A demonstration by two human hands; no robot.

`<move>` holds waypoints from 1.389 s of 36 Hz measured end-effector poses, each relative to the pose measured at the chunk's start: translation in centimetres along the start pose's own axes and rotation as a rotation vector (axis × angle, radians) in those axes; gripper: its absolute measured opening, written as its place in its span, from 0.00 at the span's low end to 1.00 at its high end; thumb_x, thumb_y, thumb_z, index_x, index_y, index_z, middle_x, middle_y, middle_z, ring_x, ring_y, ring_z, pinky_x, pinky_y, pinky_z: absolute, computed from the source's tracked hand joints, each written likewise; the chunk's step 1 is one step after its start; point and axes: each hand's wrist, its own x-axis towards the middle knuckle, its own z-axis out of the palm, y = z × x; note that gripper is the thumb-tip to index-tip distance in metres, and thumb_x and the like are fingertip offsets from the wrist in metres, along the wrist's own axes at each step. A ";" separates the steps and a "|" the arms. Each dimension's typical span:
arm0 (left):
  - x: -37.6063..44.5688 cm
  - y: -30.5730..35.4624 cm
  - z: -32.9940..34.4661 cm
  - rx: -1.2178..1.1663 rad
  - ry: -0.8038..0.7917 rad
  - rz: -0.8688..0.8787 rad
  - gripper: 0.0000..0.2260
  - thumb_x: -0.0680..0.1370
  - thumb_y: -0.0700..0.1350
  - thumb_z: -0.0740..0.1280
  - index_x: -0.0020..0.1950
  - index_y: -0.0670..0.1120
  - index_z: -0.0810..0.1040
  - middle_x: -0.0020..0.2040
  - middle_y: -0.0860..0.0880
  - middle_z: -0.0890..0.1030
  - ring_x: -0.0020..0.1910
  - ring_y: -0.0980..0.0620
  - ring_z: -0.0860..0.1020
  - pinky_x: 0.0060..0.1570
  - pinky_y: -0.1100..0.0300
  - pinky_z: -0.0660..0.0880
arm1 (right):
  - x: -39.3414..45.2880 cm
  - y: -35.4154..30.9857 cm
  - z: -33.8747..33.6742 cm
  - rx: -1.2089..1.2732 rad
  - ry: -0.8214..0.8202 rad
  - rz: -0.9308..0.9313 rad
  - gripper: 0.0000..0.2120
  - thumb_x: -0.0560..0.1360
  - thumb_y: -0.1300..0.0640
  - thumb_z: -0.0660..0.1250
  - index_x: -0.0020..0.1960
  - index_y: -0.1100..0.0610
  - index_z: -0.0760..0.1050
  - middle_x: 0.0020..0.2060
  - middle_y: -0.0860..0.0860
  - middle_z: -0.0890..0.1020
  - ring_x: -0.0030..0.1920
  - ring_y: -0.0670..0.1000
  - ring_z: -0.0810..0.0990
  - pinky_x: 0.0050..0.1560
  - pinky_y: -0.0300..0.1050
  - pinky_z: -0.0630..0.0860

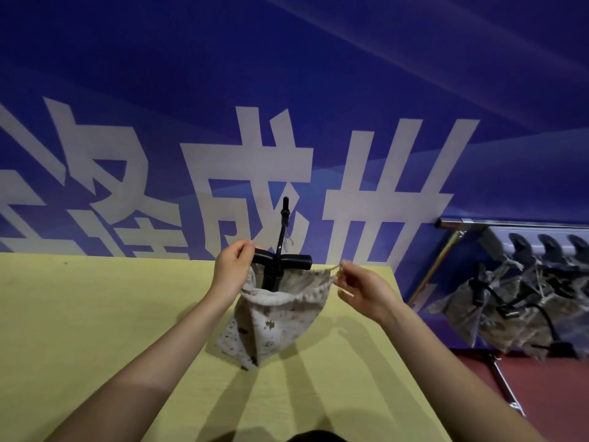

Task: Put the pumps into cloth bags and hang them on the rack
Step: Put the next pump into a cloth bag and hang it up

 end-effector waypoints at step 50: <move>0.8 1.3 -5.8 -0.690 -0.096 -0.291 0.09 0.80 0.40 0.63 0.41 0.40 0.78 0.36 0.45 0.79 0.41 0.48 0.78 0.55 0.52 0.75 | 1.8 -0.4 7.9 -0.828 -0.144 -0.556 0.04 0.76 0.51 0.69 0.48 0.49 0.81 0.42 0.43 0.83 0.43 0.42 0.81 0.41 0.37 0.76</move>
